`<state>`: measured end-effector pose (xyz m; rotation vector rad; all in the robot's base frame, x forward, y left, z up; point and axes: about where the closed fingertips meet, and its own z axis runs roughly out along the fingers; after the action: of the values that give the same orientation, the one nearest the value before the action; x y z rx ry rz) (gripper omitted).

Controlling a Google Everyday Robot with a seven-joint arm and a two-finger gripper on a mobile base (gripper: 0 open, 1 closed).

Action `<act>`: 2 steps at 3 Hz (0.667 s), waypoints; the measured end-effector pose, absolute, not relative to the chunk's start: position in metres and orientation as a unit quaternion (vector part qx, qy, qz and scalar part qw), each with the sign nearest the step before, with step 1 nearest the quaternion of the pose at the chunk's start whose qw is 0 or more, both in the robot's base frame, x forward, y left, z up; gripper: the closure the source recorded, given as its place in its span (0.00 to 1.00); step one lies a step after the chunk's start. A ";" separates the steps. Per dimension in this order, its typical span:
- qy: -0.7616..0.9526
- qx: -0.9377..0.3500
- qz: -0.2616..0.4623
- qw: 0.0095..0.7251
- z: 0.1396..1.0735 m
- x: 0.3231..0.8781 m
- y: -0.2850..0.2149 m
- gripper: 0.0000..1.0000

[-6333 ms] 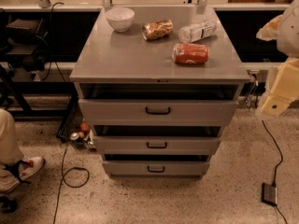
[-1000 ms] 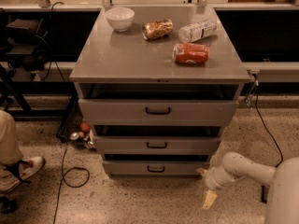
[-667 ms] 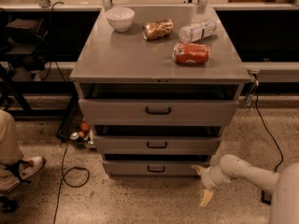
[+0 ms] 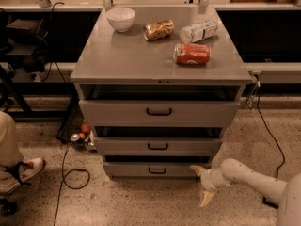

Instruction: Open bottom drawer

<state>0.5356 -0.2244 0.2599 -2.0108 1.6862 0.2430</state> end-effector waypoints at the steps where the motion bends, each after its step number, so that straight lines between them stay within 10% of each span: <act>1: 0.589 -0.753 0.057 0.286 0.240 0.553 -0.225 0.00; 2: 0.575 -0.761 0.017 0.302 0.228 0.572 -0.222 0.00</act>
Offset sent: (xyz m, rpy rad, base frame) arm 0.0529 -0.0001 -0.0349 -0.0399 -0.2756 0.0494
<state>0.5716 -0.2224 0.2279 -2.0176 1.5241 0.0449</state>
